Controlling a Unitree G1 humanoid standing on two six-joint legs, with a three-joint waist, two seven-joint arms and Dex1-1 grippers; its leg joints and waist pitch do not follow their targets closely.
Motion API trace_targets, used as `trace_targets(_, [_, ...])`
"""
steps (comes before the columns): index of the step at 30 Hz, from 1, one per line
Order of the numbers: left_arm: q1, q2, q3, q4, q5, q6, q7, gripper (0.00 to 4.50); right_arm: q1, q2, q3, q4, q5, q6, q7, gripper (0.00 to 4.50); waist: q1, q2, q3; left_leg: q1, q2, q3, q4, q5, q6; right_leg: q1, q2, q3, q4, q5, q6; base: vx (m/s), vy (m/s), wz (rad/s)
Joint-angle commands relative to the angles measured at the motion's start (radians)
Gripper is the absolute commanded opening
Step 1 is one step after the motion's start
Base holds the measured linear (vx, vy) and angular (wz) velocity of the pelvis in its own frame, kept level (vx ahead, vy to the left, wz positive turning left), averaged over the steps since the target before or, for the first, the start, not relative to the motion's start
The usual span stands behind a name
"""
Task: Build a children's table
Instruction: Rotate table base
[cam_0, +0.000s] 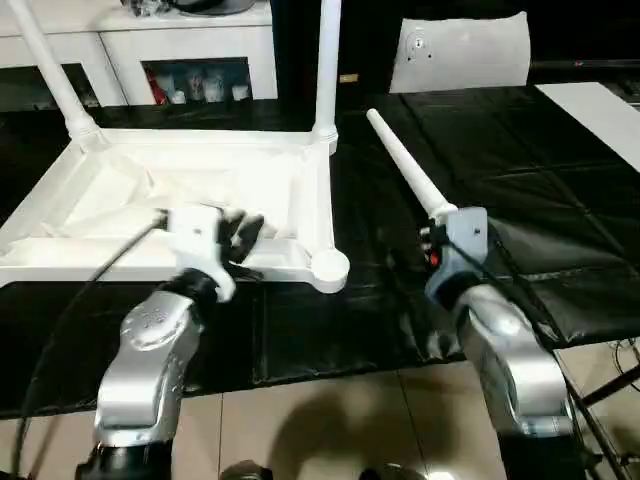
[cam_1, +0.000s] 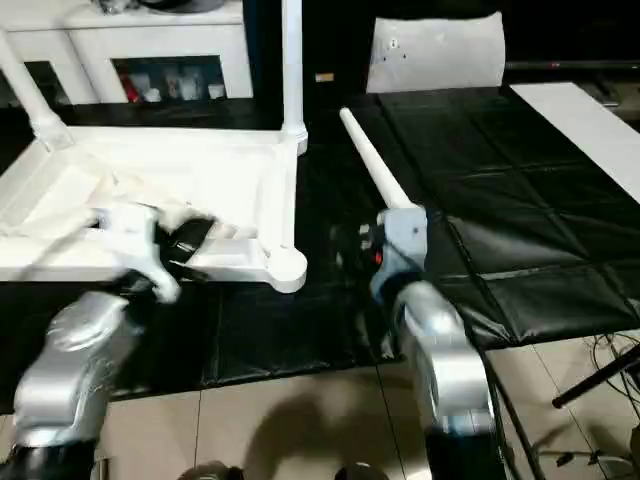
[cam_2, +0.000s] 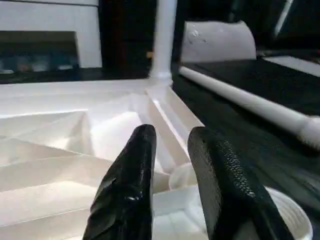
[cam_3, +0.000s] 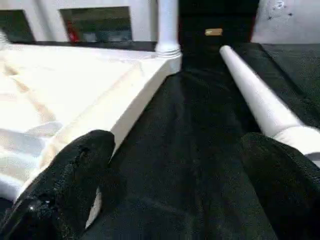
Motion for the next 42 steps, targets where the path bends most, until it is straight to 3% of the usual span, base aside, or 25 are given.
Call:
trace_targets(1, [0.007, -0.012, 0.012, -0.027, 0.010, 0.015, 0.047, 1.69, 0.017, 0.005, -0.004, -0.045, 0.028, 0.004, 0.006, 4.50, -0.029, 0.020, -0.047, 0.044, 0.120, -0.083, -0.122, -0.471, -0.017, 0.021, -0.020, 0.006, -0.095, -0.346, -0.026, 0.000, 0.000, 0.00])
trace_targets(2, [0.016, -0.014, 0.012, -0.048, 0.017, 0.035, 0.066, 1.75, 0.027, 0.014, -0.013, -0.072, 0.050, 0.029, 0.007, 4.50, -0.035, 0.034, -0.049, 0.043, 0.195, -0.118, -0.161, -0.482, 0.005, 0.029, -0.030, 0.004, -0.029, -0.204, -0.051, 0.000, 0.000, 0.00])
trace_targets(3, [0.025, -0.010, 0.004, -0.068, 0.029, 0.059, 0.079, 1.86, 0.036, 0.022, -0.021, -0.097, 0.063, 0.048, 0.005, 4.50, -0.037, 0.035, -0.053, 0.045, 0.211, -0.122, -0.164, -0.468, 0.024, 0.026, -0.036, 0.006, 0.002, -0.139, -0.063, 0.000, 0.000, 0.00])
trace_targets(4, [0.033, -0.009, -0.002, -0.084, 0.033, 0.074, 0.086, 1.98, 0.042, 0.024, -0.024, -0.116, 0.067, 0.067, 0.003, 4.50, -0.045, 0.018, -0.052, 0.032, 0.190, -0.106, -0.150, -0.416, 0.082, 0.027, -0.061, 0.023, 0.000, -0.084, -0.089, 0.012, -0.054, 0.02])
trace_targets(5, [0.041, -0.009, -0.008, -0.098, 0.036, 0.071, 0.090, 2.04, 0.047, 0.026, -0.032, -0.130, 0.067, 0.080, -0.004, 4.50, -0.039, -0.012, -0.047, 0.005, 0.078, -0.032, -0.087, -0.438, 0.067, 0.030, -0.088, 0.046, -0.088, -0.209, -0.113, 0.018, -0.087, 0.00])
trace_targets(6, [0.042, -0.009, -0.009, -0.099, 0.036, 0.069, 0.090, 2.04, 0.047, 0.026, -0.032, -0.131, 0.066, 0.082, -0.005, 4.50, -0.039, -0.012, -0.047, 0.005, 0.078, -0.032, -0.087, -0.438, 0.067, 0.030, -0.088, 0.046, -0.088, -0.209, -0.113, 0.014, -0.142, -0.01])
trace_targets(7, [0.052, -0.008, -0.019, -0.115, 0.039, 0.073, 0.089, 2.09, 0.052, 0.019, -0.038, -0.141, 0.053, 0.088, -0.016, 4.50, 0.003, -0.037, -0.058, -0.016, -0.009, -0.004, -0.010, -0.198, 0.039, 0.043, -0.122, 0.063, -0.139, -0.651, 0.056, 0.001, -0.105, -0.01])
trace_targets(8, [0.060, -0.009, -0.026, -0.122, 0.036, 0.064, 0.081, 2.23, 0.054, 0.019, -0.046, -0.143, 0.056, 0.092, -0.020, 4.50, 0.013, -0.040, -0.056, -0.037, -0.003, -0.013, -0.020, -0.133, 0.044, 0.043, -0.120, 0.069, -0.135, -0.722, 0.135, -0.005, -0.089, -0.07])
trace_targets(9, [0.069, -0.009, -0.032, -0.128, 0.031, 0.062, 0.071, 2.32, 0.056, 0.020, -0.055, -0.147, 0.065, 0.094, -0.021, 4.50, 0.019, -0.032, -0.059, -0.036, 0.003, -0.016, -0.030, -0.120, 0.034, 0.042, -0.109, 0.057, -0.132, -0.706, 0.144, 0.004, -0.053, -0.07])
trace_targets(10, [0.085, -0.001, -0.049, -0.137, 0.034, 0.060, 0.059, 2.46, 0.062, 0.017, -0.064, -0.165, 0.080, 0.146, -0.032, 4.50, 0.016, -0.023, -0.060, -0.025, 0.019, -0.021, -0.051, -0.123, 0.017, 0.031, -0.069, 0.034, -0.120, -0.533, 0.112, 0.004, -0.053, -0.07])
trace_targets(14, [0.103, -0.005, -0.060, -0.150, 0.034, 0.073, 0.081, 2.65, 0.078, -0.020, -0.053, -0.211, 0.102, 0.229, -0.008, 4.50, 0.005, -0.022, -0.059, -0.008, 0.044, -0.031, -0.068, -0.195, 0.008, 0.033, -0.059, 0.031, -0.098, -0.361, 0.014, 0.000, 0.000, 0.00])
trace_targets(17, [0.111, -0.010, -0.061, -0.161, 0.033, 0.081, 0.086, 2.84, 0.082, -0.026, -0.057, -0.232, 0.106, 0.226, -0.004, 4.50, -0.003, -0.023, -0.047, 0.011, 0.050, -0.036, -0.085, -0.347, -0.005, 0.038, -0.063, 0.029, -0.101, -0.442, -0.012, 0.004, 0.017, 0.00])
trace_targets(20, [0.134, -0.023, -0.074, -0.192, 0.029, 0.095, 0.095, 3.09, 0.087, -0.040, -0.069, -0.259, 0.107, 0.236, -0.001, 4.50, -0.020, -0.031, -0.016, 0.072, 0.043, -0.041, -0.090, -0.596, -0.019, 0.033, -0.059, 0.003, -0.149, -0.676, 0.008, 0.005, 0.024, -0.01])
trace_targets(23, [0.154, -0.026, -0.079, -0.206, 0.023, 0.095, 0.097, 3.35, 0.089, -0.043, -0.071, -0.278, 0.110, 0.256, -0.008, 4.50, -0.042, -0.027, 0.009, 0.101, 0.058, -0.059, -0.106, -0.765, -0.031, 0.048, -0.046, -0.034, -0.154, -0.668, 0.016, 0.000, 0.000, 0.00])
trace_targets(25, [0.164, -0.025, -0.079, -0.218, 0.020, 0.098, 0.099, 3.43, 0.091, -0.048, -0.067, -0.294, 0.112, 0.270, -0.013, 4.50, -0.049, -0.030, 0.004, 0.103, 0.060, -0.059, -0.110, -0.766, -0.029, 0.061, -0.062, -0.018, -0.139, -0.619, -0.010, 0.000, 0.000, 0.00])
trace_targets(27, [0.166, -0.024, -0.077, -0.225, 0.017, 0.101, 0.100, 3.61, 0.096, -0.052, -0.063, -0.301, 0.113, 0.273, -0.012, 4.50, -0.044, -0.040, -0.003, 0.077, 0.029, -0.038, -0.091, -0.597, -0.008, 0.078, -0.089, 0.004, -0.158, -0.698, -0.017, 0.072, 0.010, -0.03])
trace_targets(29, [0.168, -0.021, -0.077, -0.235, 0.016, 0.110, 0.100, 3.73, 0.101, -0.055, -0.060, -0.307, 0.113, 0.277, -0.011, 4.50, -0.027, -0.045, -0.022, 0.034, 0.025, -0.024, -0.090, -0.336, 0.042, 0.114, -0.091, 0.026, -0.142, -0.609, -0.052, 0.089, 0.003, -0.01])
trace_targets(33, [0.176, -0.018, -0.084, -0.259, 0.016, 0.125, 0.099, 4.00, 0.109, -0.063, -0.053, -0.318, 0.115, 0.285, -0.006, 4.50, -0.026, -0.038, -0.034, 0.052, 0.036, -0.021, -0.092, -0.171, 0.112, 0.113, -0.060, 0.014, -0.093, -0.267, -0.180, 0.110, 0.000, 0.02])
trace_targets(36, [0.177, -0.013, -0.091, -0.266, 0.019, 0.128, 0.096, 4.33, 0.108, -0.070, -0.046, -0.324, 0.116, 0.295, -0.002, 4.50, -0.020, -0.038, -0.045, 0.050, 0.015, -0.015, -0.070, -0.005, 0.211, 0.135, -0.052, 0.017, -0.060, -0.043, -0.258, 0.123, 0.003, 0.03])
trace_targets(37, [0.175, -0.009, -0.096, -0.270, 0.021, 0.130, 0.093, 4.33, 0.102, -0.085, -0.036, -0.325, 0.107, 0.308, 0.001, 4.50, 0.001, -0.065, -0.040, -0.052, -0.030, -0.036, -0.039, 0.037, 0.302, 0.201, -0.071, -0.008, -0.080, 0.000, -0.211, 0.119, 0.008, 0.05])
trace_targets(38, [0.176, -0.010, -0.096, -0.273, 0.019, 0.131, 0.093, 4.39, 0.100, -0.093, -0.030, -0.326, 0.103, 0.311, 0.003, 4.50, -0.002, -0.050, -0.047, -0.080, -0.037, -0.051, -0.007, 0.076, 0.382, 0.227, -0.111, -0.021, -0.092, 0.010, -0.148, 0.105, 0.023, 0.31])
trace_targets(39, [0.177, -0.010, -0.096, -0.276, 0.018, 0.131, 0.093, 4.44, 0.099, -0.094, -0.028, -0.326, 0.103, 0.310, 0.004, 4.50, 0.004, -0.028, -0.053, -0.077, -0.034, -0.063, 0.000, 0.127, 0.393, 0.230, -0.109, -0.040, -0.086, 0.014, -0.126, 0.050, 0.014, 0.27])
trace_targets(40, [0.179, -0.009, -0.096, -0.279, 0.015, 0.131, 0.093, 4.47, 0.098, -0.093, -0.027, -0.327, 0.107, 0.308, 0.006, 4.50, -0.012, -0.010, -0.042, -0.030, -0.035, -0.096, -0.006, 0.232, 0.420, 0.199, -0.057, -0.083, -0.075, 0.005, -0.089, 0.113, 0.022, 0.59])
trace_targets(41, [0.180, -0.008, -0.096, -0.280, 0.013, 0.132, 0.093, 4.47, 0.097, -0.090, -0.027, -0.328, 0.111, 0.307, 0.007, 4.50, -0.017, -0.004, -0.036, 0.011, -0.034, -0.122, -0.014, 0.269, 0.445, 0.179, -0.027, -0.099, -0.065, -0.027, -0.072, 0.171, -0.033, 0.58])
trace_targets(42, [0.180, -0.008, -0.096, -0.281, 0.011, 0.129, 0.092, 4.47, 0.100, -0.093, -0.022, -0.334, 0.116, 0.302, 0.018, 4.50, -0.052, -0.003, -0.039, 0.141, 0.000, -0.229, -0.023, 0.363, 0.572, 0.077, 0.019, -0.104, 0.005, -0.145, -0.031, 0.253, -0.076, 0.76])
